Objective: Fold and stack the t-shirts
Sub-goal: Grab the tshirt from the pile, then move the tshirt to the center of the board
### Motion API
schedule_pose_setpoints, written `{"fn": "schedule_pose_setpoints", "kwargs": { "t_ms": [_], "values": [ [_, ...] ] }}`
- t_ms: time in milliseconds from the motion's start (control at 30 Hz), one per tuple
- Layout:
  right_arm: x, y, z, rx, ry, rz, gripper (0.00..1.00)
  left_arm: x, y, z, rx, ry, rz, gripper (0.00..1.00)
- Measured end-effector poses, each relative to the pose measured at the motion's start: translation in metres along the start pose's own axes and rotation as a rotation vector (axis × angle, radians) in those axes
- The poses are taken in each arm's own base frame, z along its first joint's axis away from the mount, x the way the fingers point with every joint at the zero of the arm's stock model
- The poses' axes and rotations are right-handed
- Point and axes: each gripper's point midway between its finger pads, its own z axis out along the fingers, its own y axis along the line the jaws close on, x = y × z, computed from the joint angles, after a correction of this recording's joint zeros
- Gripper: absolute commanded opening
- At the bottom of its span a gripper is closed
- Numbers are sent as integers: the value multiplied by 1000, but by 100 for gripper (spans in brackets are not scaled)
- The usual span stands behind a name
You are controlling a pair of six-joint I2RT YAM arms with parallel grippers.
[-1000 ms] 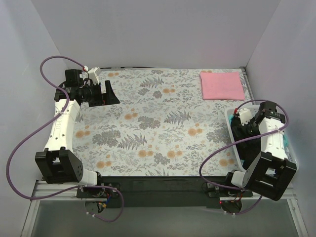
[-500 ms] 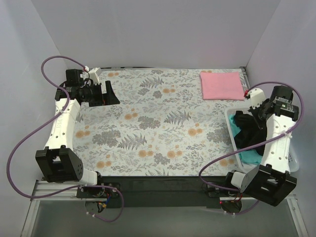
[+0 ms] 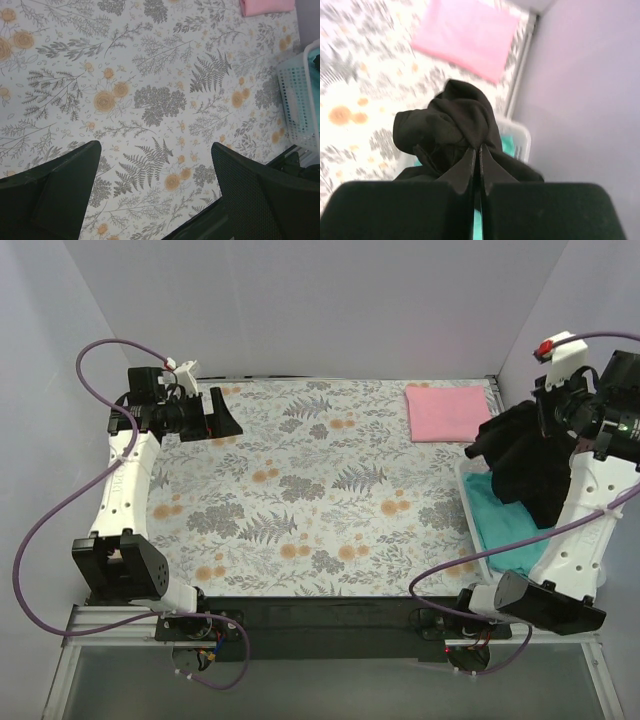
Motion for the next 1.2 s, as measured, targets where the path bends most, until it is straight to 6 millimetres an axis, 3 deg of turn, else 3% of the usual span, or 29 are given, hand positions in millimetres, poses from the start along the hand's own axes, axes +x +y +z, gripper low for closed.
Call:
{"fn": "schedule_pose_setpoints", "kwargs": {
  "t_ms": [167,267,333,467,567,700,800,833,867,900,933,967,1000,1133,1200],
  "values": [
    [-90,20,5,-159,-235,18,1,-14,-7,-3,31,-39,-20,92],
    [-138,59,14,-295,-333,-9,1,-20,-2,-9,48,-63,-69,92],
    [-165,102,20,-409,-386,-47,1,-25,8,-17,49,-86,-110,92],
    [-197,189,24,-630,-440,-99,1,-34,35,-38,35,-142,-187,92],
    [-225,238,17,-736,-508,-118,1,-37,47,-48,30,-167,-215,92],
    [-269,274,-3,-814,-660,-50,1,-38,52,-55,40,-182,-224,92],
    [-278,271,-1,-782,-712,71,1,-38,54,-57,45,-185,-208,92],
    [-272,266,6,-753,-696,124,3,-37,54,-58,44,-184,-200,92],
    [-261,262,15,-729,-667,178,16,-36,55,-58,43,-181,-189,92],
    [-247,256,29,-705,-626,244,33,-35,55,-58,42,-176,-176,92],
    [-228,247,47,-676,-582,311,72,-33,56,-58,40,-170,-162,92],
    [-199,239,70,-653,-509,384,88,-31,56,-58,39,-165,-149,92],
    [-166,228,96,-624,-434,447,98,-29,57,-58,37,-160,-132,92],
    [0,196,204,-520,13,695,98,-13,62,-53,35,-117,-54,92],
    [74,203,227,-519,228,756,98,4,67,-47,38,-78,-32,92]
  ]
}}
